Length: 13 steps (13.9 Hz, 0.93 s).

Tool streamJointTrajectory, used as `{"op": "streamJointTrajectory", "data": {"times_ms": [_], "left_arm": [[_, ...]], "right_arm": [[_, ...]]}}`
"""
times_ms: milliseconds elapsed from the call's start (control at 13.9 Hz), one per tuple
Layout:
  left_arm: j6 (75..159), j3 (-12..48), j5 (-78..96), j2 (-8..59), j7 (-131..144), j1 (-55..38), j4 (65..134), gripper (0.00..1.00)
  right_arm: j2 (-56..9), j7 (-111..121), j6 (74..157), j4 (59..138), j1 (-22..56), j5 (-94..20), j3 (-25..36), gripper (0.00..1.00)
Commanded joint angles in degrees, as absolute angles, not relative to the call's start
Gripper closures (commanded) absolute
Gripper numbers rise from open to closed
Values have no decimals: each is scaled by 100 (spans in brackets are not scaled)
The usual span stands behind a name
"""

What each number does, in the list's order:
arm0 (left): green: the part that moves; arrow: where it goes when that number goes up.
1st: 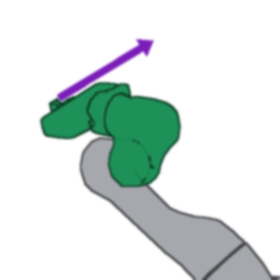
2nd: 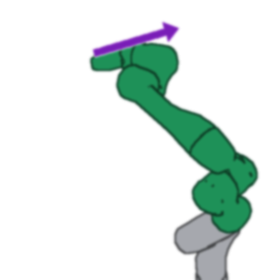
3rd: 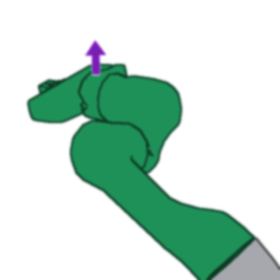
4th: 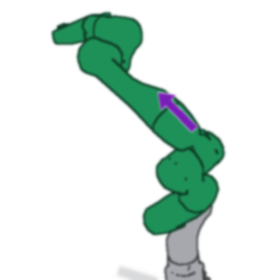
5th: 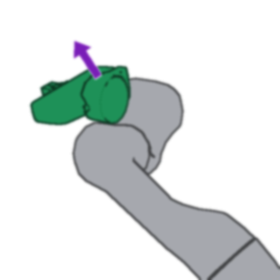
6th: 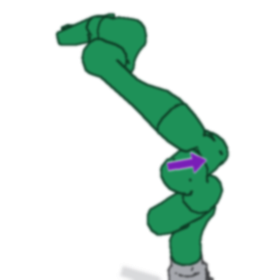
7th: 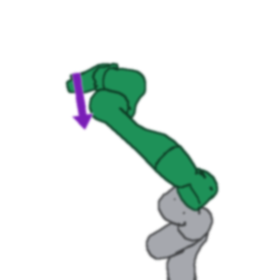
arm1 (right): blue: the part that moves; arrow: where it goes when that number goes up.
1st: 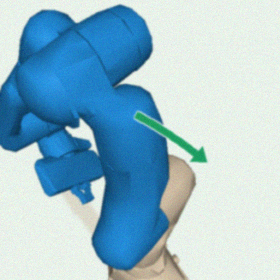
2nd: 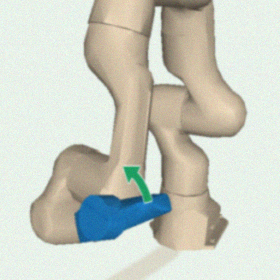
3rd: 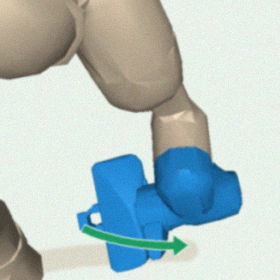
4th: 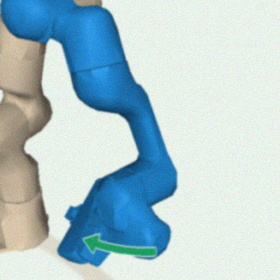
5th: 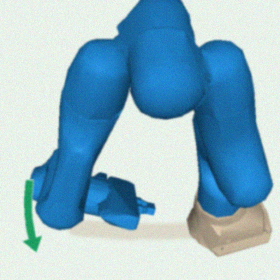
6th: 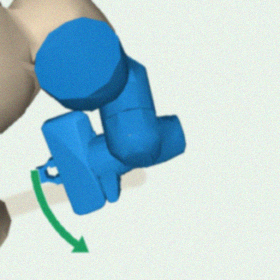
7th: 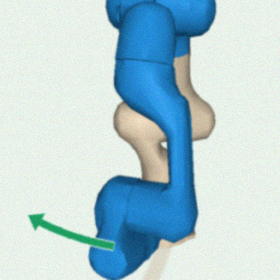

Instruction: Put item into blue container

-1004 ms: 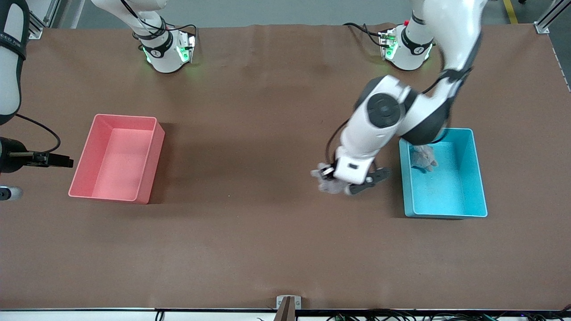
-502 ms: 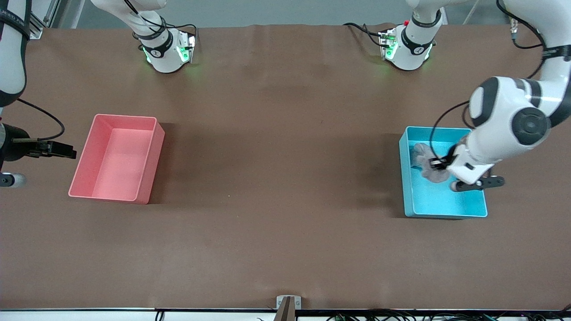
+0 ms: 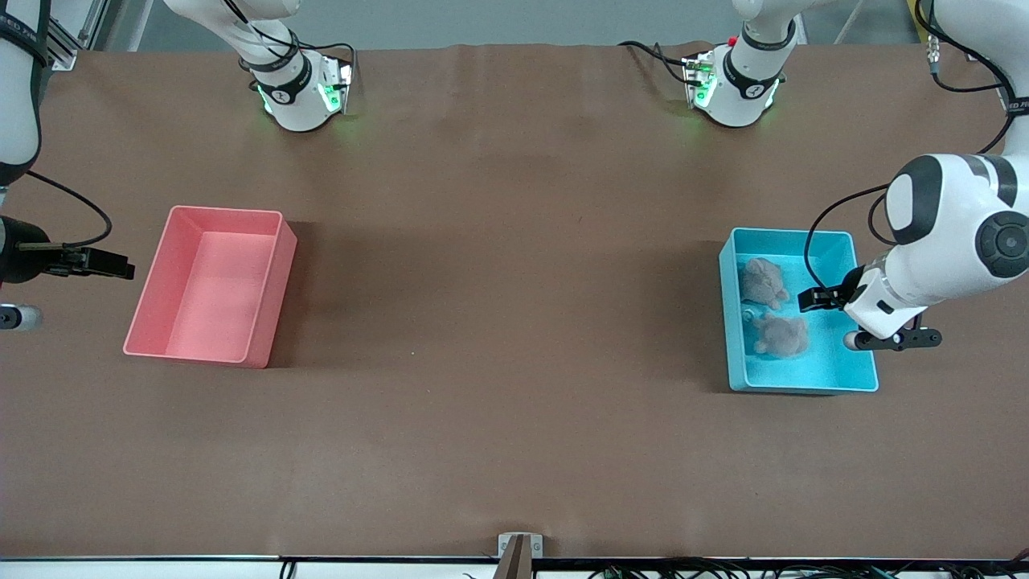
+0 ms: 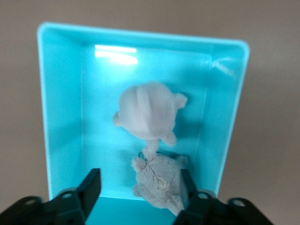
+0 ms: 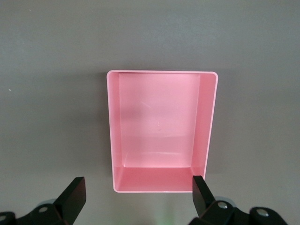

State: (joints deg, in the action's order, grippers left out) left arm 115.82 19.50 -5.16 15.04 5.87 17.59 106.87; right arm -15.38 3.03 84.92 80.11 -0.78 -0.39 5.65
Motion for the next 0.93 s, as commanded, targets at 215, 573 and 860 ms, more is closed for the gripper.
{"op": "streamJointTrajectory", "data": {"times_ms": [215,573,860], "left_arm": [[9400,1978,-554,958,536,1714,8469,0],[8456,2108,-475,415,553,1696,7805,0],[7553,2268,-457,9,501,1696,7831,0]], "right_arm": [[-504,387,9314,9216,-202,-141,475,0],[131,404,9422,9729,-141,79,439,0],[395,404,9334,9949,-141,70,431,0]]}}
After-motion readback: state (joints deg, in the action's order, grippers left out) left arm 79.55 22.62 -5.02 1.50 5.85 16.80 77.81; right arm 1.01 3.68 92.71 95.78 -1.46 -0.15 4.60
